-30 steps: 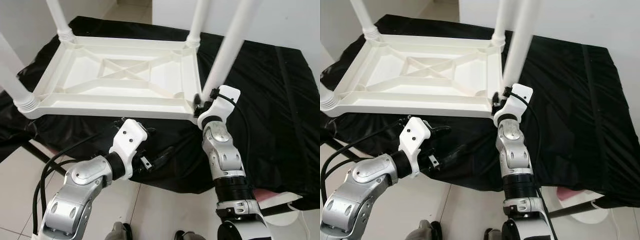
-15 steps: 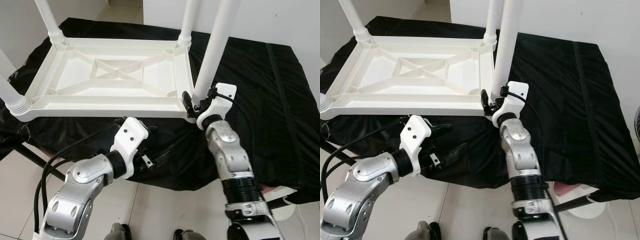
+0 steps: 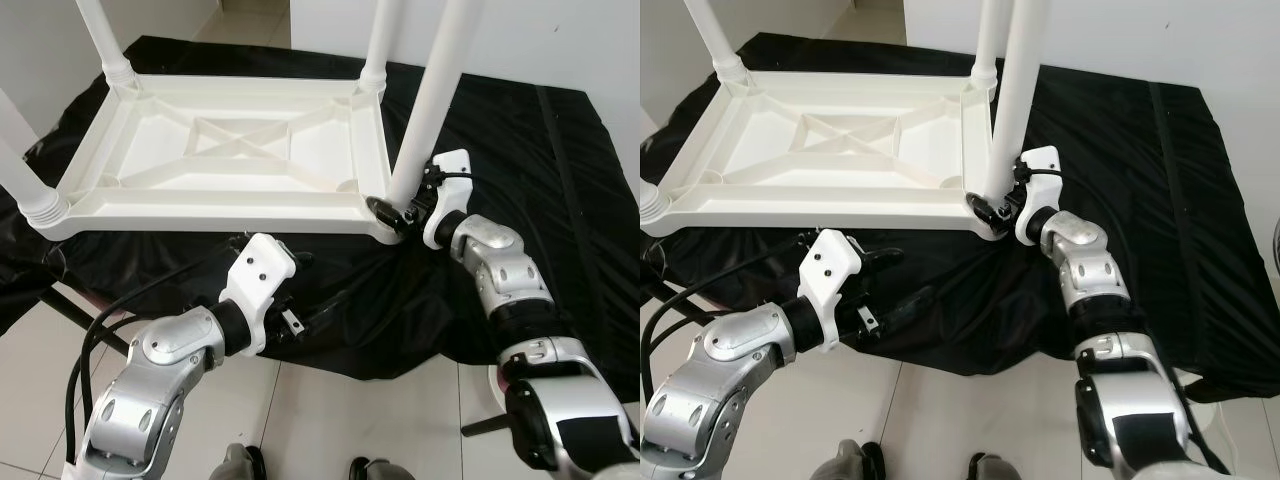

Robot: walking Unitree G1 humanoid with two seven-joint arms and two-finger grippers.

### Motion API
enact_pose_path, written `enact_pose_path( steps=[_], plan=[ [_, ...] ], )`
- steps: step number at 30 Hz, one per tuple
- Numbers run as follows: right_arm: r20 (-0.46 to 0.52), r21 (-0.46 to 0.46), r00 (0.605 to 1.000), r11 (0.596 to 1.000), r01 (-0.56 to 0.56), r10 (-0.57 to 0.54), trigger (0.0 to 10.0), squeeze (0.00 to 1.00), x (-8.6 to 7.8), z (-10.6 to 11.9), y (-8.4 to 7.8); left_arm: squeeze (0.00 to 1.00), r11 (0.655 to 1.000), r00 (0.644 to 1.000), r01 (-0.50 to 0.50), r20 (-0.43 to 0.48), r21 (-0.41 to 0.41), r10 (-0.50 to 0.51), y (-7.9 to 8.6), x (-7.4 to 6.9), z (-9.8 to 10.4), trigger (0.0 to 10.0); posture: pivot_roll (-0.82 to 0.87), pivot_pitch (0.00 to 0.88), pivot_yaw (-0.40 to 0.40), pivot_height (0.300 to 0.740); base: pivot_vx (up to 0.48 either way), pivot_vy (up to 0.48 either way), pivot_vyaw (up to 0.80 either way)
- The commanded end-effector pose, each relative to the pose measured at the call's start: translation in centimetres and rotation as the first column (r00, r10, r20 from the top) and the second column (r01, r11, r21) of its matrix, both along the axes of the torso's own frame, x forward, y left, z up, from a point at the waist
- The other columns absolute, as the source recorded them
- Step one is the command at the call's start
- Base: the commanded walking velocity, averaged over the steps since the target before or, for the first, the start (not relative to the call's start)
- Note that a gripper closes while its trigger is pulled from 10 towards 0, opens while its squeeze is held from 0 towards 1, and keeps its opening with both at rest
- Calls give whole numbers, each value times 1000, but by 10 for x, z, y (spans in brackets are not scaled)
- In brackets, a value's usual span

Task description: Building children table

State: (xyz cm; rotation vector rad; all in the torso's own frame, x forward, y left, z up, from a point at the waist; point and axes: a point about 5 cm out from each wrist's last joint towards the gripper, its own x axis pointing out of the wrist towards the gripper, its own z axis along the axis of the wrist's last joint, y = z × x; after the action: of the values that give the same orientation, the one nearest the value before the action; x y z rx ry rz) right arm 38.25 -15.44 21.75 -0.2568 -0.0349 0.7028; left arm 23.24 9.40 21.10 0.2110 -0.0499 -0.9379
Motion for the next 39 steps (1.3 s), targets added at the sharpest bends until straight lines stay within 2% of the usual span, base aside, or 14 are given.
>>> enact_pose_path(
  steps=[1, 11, 12, 19, 22, 27, 30, 31, 33, 34, 36, 37, 38, 39],
  plan=[
    [-27, -17, 996, 996, -87, 87, 10000, 0, -2, -5, 9, 0, 997, 997, -72, 10, -16, 72, 3, 1, 2, 10000, 17, 206, 47, 740, 0, 0, 0],
    [-20, -61, 993, 991, -119, 118, 10000, 0, 13, 3, 12, 0, 997, 997, -78, 11, -10, 78, 5, 0, 2, 10000, 32, 200, 44, 740, 0, 0, 0],
    [-24, -57, 992, 991, -122, 121, 0, 0, 13, 3, 12, 0, 997, 997, -78, 11, -10, 79, 5, 0, 2, 10000, 32, 194, 43, 740, 0, 0, 0],
    [-67, -49, 997, 998, 42, -45, 0, 0, 13, -21, 2, 0, 997, 997, -75, 12, -11, 76, 4, -1, 2, 10000, 24, 186, 38, 740, 0, 0, 0],
    [-71, -45, 995, 997, 64, -67, 0, 0, 13, -23, 1, 0, 997, 997, -75, 12, -12, 75, 3, -1, 2, 10000, 24, 186, 38, 740, 0, 0, 0],
    [-76, 22, 977, 979, 203, -201, 0, 0, 8, -34, 1, 0, 997, 997, -70, 10, -13, 70, 3, -1, 1, 10000, 16, 181, 37, 740, 0, 0, 0],
    [-115, 71, 924, 925, 374, -365, 0, 0, 3, -43, 0, 0, 998, 998, -67, 8, -15, 68, 2, -1, 1, 10000, 8, 181, 36, 740, 0, 0, 0],
    [-115, 71, 924, 925, 374, -365, 0, 0, 3, -43, 0, 0, 998, 998, -67, 8, -15, 68, 2, -1, 1, 10000, 8, 181, 36, 740, 0, 0, 0],
    [-171, 99, 869, 870, 483, -463, 0, 0, 0, -52, 0, 0, 998, 998, -65, 7, -15, 65, 1, -1, 0, 10000, 4, 181, 35, 740, 0, 0, 0],
    [-171, 99, 869, 870, 483, -463, 0, 0, 0, -52, 0, 0, 998, 998, -65, 7, -15, 65, 1, -1, 0, 10000, 4, 181, 35, 740, 0, 0, 0],
    [-224, 137, 791, 785, 604, -569, 0, 0, -5, -60, 0, 0, 998, 998, -62, 5, -17, 62, 1, -1, 0, 10000, 4, 181, 35, 740, 0, 0, 0],
    [-245, 166, 735, 720, 674, -632, 0, 0, -8, -62, 2, 0, 998, 998, -61, 5, -17, 61, 1, -1, 0, 10000, 4, 181, 35, 740, 0, 0, 0],
    [-245, 166, 735, 720, 674, -632, 0, 0, -8, -62, 2, 0, 998, 998, -61, 5, -17, 61, 1, -1, 0, 10000, 4, 181, 35, 740, 0, 0, 0],
    [-278, 193, 658, 630, 752, -700, 0, 0, -11, -65, 3, 0, 998, 998, -60, 4, -18, 60, 0, -1, 0, 10000, 0, 181, 34, 740, 0, 0, 0]
  ],
)
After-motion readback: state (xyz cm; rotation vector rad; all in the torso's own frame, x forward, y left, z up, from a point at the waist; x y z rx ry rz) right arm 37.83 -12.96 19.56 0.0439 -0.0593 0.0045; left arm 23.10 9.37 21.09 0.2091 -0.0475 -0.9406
